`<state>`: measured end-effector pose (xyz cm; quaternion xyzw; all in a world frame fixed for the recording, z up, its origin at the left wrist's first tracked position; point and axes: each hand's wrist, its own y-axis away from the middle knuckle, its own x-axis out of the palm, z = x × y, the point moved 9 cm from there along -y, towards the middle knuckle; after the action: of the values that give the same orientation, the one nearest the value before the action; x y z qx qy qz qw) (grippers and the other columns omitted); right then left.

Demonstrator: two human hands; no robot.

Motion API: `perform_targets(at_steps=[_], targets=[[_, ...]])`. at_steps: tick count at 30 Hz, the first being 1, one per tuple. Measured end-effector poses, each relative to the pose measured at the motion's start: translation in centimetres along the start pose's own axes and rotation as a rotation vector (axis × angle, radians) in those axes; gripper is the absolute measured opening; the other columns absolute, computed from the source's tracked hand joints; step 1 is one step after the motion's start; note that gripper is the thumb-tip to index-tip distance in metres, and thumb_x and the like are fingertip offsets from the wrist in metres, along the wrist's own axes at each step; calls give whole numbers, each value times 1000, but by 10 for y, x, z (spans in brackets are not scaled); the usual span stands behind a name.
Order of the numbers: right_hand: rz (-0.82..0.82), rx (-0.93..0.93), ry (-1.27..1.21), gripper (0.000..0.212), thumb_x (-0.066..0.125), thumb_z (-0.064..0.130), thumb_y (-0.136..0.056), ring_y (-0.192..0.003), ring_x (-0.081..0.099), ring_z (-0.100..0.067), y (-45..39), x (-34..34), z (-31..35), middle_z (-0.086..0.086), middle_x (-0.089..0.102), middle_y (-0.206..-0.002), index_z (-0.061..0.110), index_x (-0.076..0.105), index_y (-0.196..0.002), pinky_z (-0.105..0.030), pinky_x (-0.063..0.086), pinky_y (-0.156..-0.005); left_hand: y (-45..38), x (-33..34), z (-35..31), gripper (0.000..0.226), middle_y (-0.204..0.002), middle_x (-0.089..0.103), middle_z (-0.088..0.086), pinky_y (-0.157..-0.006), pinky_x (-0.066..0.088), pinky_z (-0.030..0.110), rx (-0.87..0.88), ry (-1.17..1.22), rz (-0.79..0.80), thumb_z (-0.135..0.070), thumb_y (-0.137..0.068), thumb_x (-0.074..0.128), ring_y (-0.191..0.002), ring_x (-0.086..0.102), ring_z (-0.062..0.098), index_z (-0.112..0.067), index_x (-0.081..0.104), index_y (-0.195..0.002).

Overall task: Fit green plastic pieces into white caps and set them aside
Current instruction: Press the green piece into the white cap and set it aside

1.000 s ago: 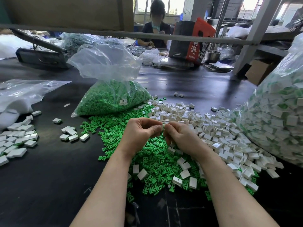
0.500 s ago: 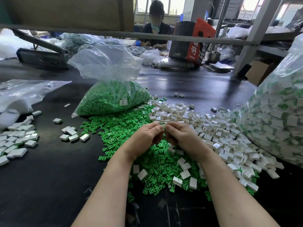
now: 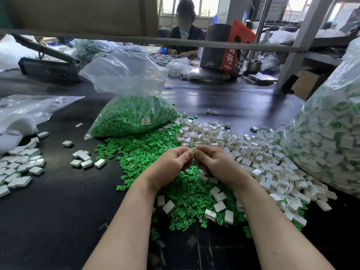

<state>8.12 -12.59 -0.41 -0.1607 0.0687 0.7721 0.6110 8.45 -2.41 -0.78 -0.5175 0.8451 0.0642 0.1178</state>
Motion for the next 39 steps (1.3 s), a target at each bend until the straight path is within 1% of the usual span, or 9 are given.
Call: perform_targets(at_steps=[6, 10, 14, 23, 28, 30, 33, 36, 39], targets=[[8, 15, -15, 25, 51, 16, -102, -52, 46, 4, 2, 1, 2, 16, 53, -55, 25, 62, -81, -11, 37, -52, 1, 1, -1, 27, -65, 45, -6, -54, 35, 9, 1, 21, 10, -16, -104, 42, -53, 41, -2, -14, 53, -79], [11, 12, -4, 24, 50, 15, -102, -54, 43, 0, 2, 2, 3, 14, 49, -58, 21, 62, -82, -13, 36, -52, 0, 0, -1, 27, -65, 46, -8, -55, 36, 9, -1, 15, 5, -15, -104, 42, -55, 43, -1, -14, 54, -80], [13, 17, 4, 25, 49, 15, -103, -50, 44, 4, 1, 2, 2, 17, 51, -53, 21, 62, -82, -10, 36, -50, 0, 0, -2, 28, -66, 46, -6, -54, 36, 9, 0, -20, -2, -15, -104, 42, -52, 42, -3, -15, 53, -79], [54, 5, 21, 28, 49, 17, -103, -49, 40, 2, 2, 5, 2, 16, 47, -53, 24, 60, -78, -11, 34, -47, 0, -1, 2, 27, -67, 44, -4, -64, 33, 25, -3, -43, 17, -16, -104, 43, -67, 39, 14, -15, 53, -79], [81, 13, 54, 24, 49, 15, -103, -48, 40, 3, 2, 6, 1, 17, 48, -52, 20, 62, -83, -11, 34, -45, 0, -1, 2, 32, -61, 43, -9, -53, 33, 13, -3, -65, 33, -17, -104, 44, -55, 37, 4, -19, 52, -73], [81, 17, 61, 22, 49, 15, -103, -48, 41, 3, 3, 6, 1, 17, 48, -52, 19, 63, -86, -10, 34, -45, 1, -1, 1, 31, -61, 42, -9, -53, 32, 14, -2, -80, 36, -18, -104, 44, -54, 36, 4, -18, 52, -74], [90, 16, 49, 21, 49, 15, -102, -50, 41, 2, 4, 6, 2, 16, 48, -54, 18, 64, -88, -11, 35, -46, 2, -1, 2, 29, -63, 42, -7, -57, 31, 21, -4, -78, 47, -19, -104, 44, -58, 36, 9, -15, 52, -76], [121, 7, 51, 23, 48, 16, -103, -53, 40, -5, 5, 7, 4, 14, 46, -56, 18, 62, -85, -17, 34, -46, 2, -1, 4, 28, -67, 43, -3, -66, 30, 30, -12, -56, 66, -22, -104, 45, -70, 36, 17, -1, 55, -88], [143, 27, 35, 23, 47, 18, -103, -58, 35, -20, 5, 6, 1, 7, 43, -61, 4, 59, -90, -29, 30, -47, 1, -1, 6, 32, -69, 45, -4, -67, 31, 31, -14, -33, 82, -24, -103, 45, -72, 37, 18, 6, 54, -95]])
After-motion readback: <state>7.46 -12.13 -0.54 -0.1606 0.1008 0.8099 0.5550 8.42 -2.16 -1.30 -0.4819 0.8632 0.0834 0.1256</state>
